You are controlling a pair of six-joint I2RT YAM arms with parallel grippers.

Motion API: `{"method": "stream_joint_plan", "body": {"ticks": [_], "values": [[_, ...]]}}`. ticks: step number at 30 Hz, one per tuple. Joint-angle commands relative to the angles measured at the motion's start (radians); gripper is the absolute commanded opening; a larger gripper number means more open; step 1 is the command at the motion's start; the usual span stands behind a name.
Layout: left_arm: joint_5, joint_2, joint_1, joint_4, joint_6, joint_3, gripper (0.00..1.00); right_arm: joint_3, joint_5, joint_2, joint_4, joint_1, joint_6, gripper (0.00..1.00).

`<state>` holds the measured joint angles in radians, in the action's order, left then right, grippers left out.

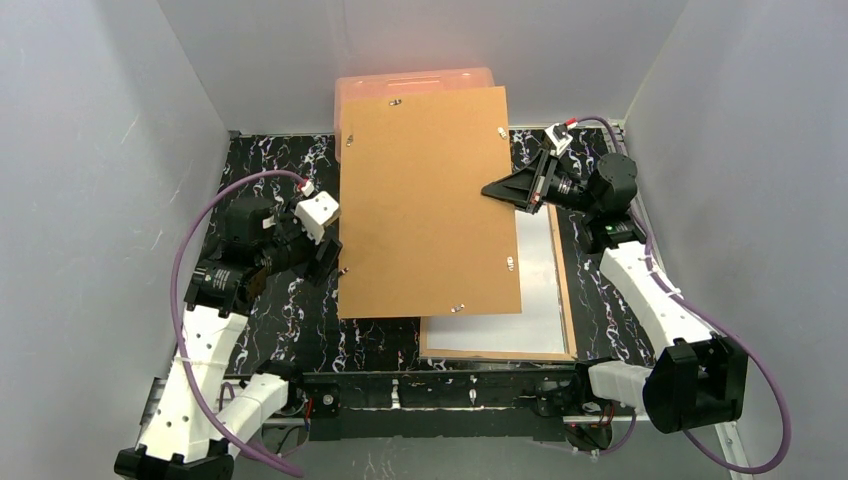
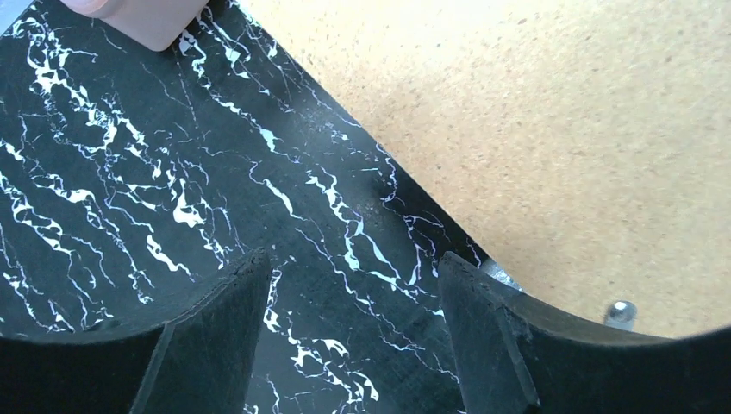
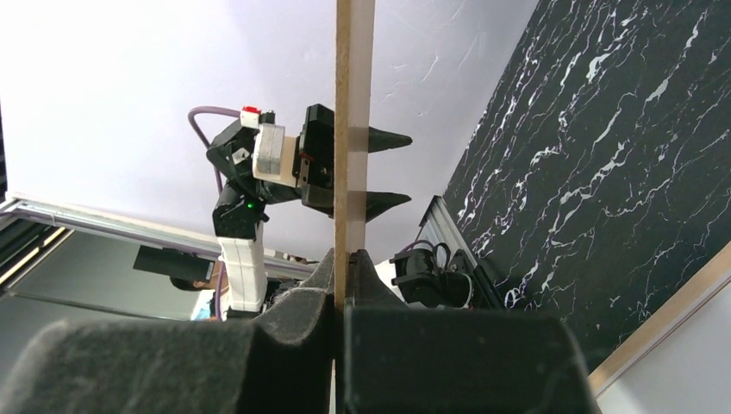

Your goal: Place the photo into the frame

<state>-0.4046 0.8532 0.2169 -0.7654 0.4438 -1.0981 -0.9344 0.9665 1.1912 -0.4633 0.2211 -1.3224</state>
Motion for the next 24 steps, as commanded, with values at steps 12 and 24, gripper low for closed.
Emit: {"method": "stream_joint_plan", "body": {"ticks": [12, 24], "values": [[0.052, -0.033, 0.040, -0.020, -0.020, 0.011, 0.69, 0.000, -0.229, -0.034, 0.024, 0.046, 0.026, 0.01], [0.028, -0.041, 0.055, -0.040, -0.030, 0.030, 0.68, 0.046, -0.393, -0.099, 0.043, 0.088, 0.029, 0.01]]}}
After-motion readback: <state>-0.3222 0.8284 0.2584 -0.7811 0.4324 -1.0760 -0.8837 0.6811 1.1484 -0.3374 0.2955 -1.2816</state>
